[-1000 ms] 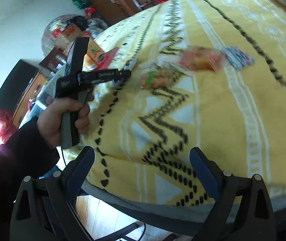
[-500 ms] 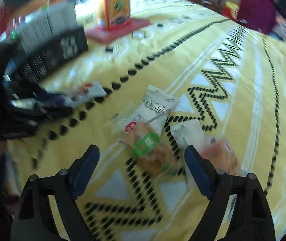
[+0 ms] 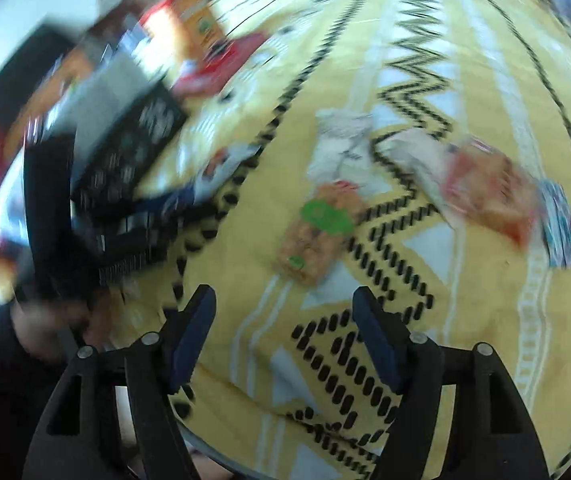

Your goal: Organize snacks

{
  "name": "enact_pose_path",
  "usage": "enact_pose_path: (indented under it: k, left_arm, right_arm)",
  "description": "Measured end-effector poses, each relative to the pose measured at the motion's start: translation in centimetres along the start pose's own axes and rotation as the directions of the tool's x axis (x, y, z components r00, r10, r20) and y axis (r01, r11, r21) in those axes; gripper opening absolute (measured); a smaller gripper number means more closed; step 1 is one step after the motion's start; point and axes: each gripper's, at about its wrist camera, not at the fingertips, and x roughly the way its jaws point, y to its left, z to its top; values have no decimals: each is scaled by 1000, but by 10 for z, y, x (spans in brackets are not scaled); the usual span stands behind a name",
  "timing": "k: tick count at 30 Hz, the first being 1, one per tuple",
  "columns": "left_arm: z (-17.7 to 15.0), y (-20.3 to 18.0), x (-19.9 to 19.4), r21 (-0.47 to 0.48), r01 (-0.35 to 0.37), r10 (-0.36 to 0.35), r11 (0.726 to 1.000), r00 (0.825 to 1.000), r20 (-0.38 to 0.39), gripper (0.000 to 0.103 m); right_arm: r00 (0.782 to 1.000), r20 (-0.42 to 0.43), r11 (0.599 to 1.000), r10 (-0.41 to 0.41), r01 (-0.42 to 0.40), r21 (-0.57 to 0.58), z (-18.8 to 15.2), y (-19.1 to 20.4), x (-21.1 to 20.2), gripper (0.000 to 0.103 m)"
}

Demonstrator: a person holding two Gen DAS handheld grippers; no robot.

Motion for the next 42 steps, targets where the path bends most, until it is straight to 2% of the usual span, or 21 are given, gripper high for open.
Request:
enact_pose_path:
  k: [2, 5, 7, 9, 10, 11, 15, 21, 27, 31, 34, 38, 42]
  left_arm:
    - [1, -5, 2, 7, -9, 9, 1000, 1000, 2, 66]
    - [2, -10, 5, 26, -39, 39, 999, 999, 7, 67]
    - [3, -9, 6, 24, -49, 49, 999, 999, 9, 65]
    - [5, -8, 6, 21, -81, 81, 997, 997, 5, 49]
    - [5, -7, 6, 18, -96, 96, 995, 995, 6, 34]
    - [6, -3, 5, 6, -98, 98, 995, 995, 1, 31]
    - [8, -1, 1, 5, -90, 90, 996, 996, -7, 29]
    - [17, -9, -24, 29, -97, 95, 995, 995, 41, 29]
    - [46, -4, -84, 6, -116, 114, 993, 982, 152, 29]
    - [65, 18, -137, -23, -147, 148, 989, 957, 249, 29]
    - [77, 53, -180, -87, -196, 214, 977, 927, 308, 29]
    - [84, 119, -232, -206, -263, 322, 943, 881, 348, 29]
    - [76, 191, -272, -335, -323, 431, 885, 840, 329, 29]
  right_arm:
    - [999, 31, 998, -21, 19, 58, 6, -6, 5, 75]
    - [998, 57, 993, -31, 24, 117, 16, -6, 18, 75]
    - [996, 61, 992, -70, 63, 111, 19, -2, 29, 75]
    - [992, 62, 989, -114, 108, 99, 17, 1, 35, 74]
    - [988, 69, 988, -135, 129, 88, 17, 1, 35, 72]
    - [984, 78, 985, -159, 154, 75, 17, 2, 36, 65]
    - [977, 114, 982, -178, 169, 78, 12, -5, 29, 40]
    - [969, 195, 987, -149, 135, 86, 6, -1, -1, 37]
    - [945, 287, 988, -156, 143, 65, 18, 19, -40, 37]
    - [920, 367, 989, -137, 145, 8, 46, 54, -73, 37]
    - [901, 423, 990, -94, 131, -59, 73, 90, -95, 37]
    - [889, 459, 980, -8, 98, -172, 113, 152, -105, 37]
    - [888, 445, 958, 113, 21, -285, 150, 228, -95, 37]
